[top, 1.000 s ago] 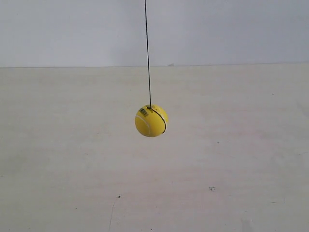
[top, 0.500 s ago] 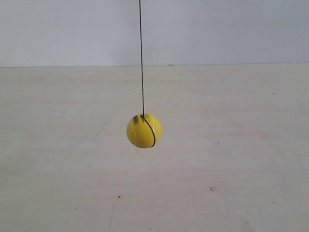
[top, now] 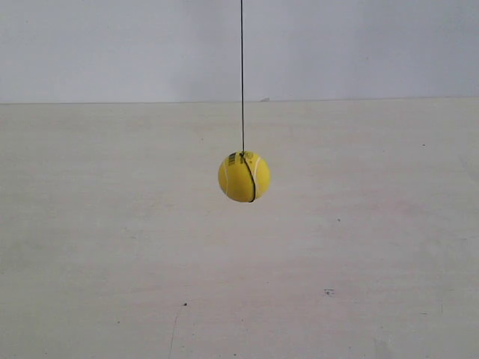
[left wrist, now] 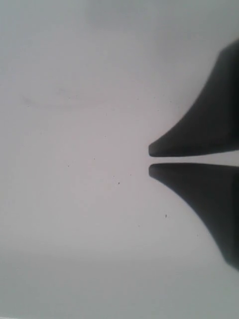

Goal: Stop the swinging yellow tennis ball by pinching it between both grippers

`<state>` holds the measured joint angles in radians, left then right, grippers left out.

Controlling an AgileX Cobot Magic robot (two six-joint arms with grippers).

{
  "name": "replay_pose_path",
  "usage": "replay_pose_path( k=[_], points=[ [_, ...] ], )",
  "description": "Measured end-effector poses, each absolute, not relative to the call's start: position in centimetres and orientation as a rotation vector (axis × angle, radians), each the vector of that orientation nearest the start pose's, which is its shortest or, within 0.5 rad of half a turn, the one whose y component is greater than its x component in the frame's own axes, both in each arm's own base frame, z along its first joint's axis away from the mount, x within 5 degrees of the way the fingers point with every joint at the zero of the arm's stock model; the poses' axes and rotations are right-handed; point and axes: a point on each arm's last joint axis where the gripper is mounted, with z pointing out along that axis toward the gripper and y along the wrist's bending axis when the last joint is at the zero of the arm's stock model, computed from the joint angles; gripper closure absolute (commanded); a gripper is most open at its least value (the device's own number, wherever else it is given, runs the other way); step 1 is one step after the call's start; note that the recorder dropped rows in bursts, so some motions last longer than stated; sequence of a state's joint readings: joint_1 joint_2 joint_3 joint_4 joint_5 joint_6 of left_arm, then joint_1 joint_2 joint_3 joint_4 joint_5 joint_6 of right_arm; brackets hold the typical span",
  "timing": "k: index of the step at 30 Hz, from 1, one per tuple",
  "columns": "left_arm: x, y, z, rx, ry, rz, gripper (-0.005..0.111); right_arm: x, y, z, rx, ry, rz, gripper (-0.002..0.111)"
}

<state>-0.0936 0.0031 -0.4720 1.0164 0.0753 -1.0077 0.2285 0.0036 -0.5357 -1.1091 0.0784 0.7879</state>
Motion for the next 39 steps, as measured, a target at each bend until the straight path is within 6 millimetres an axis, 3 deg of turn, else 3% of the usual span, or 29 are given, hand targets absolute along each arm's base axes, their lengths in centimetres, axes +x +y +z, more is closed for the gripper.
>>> replay_pose_path(
  k=[6, 11, 16, 20, 30, 34, 39],
  points=[
    [-0.1, 0.6, 35.8, -0.005, 1.056, -0.044, 0.102, -1.3, -1.0, 37.6, -0.190, 0.976, -0.102, 0.108],
    [-0.1, 0.6, 35.8, -0.006, 1.056, -0.046, 0.102, -0.7, -1.3, 36.5, -0.062, 1.125, 0.062, 0.108],
    [-0.1, 0.6, 35.8, -0.006, 1.056, -0.046, 0.102, 0.8, 0.0, 33.9, -0.179, 1.304, 0.117, 0.108],
    [-0.1, 0.6, 35.8, -0.006, 1.056, -0.046, 0.102, 2.6, 1.2, 30.8, -0.259, 1.331, 0.166, 0.108],
    [-0.1, 0.6, 35.8, -0.004, 1.056, -0.047, 0.102, 5.4, 0.7, 22.9, -0.106, 1.359, 0.156, 0.108],
    [-0.1, 0.6, 35.8, -0.004, 1.056, -0.047, 0.102, 5.4, 0.8, 22.5, -0.123, 1.360, 0.138, 0.108],
    [-0.1, 0.6, 35.8, -0.004, 1.056, -0.047, 0.102, 5.5, 1.3, 21.0, -0.225, 1.519, 0.138, 0.108]
  ],
)
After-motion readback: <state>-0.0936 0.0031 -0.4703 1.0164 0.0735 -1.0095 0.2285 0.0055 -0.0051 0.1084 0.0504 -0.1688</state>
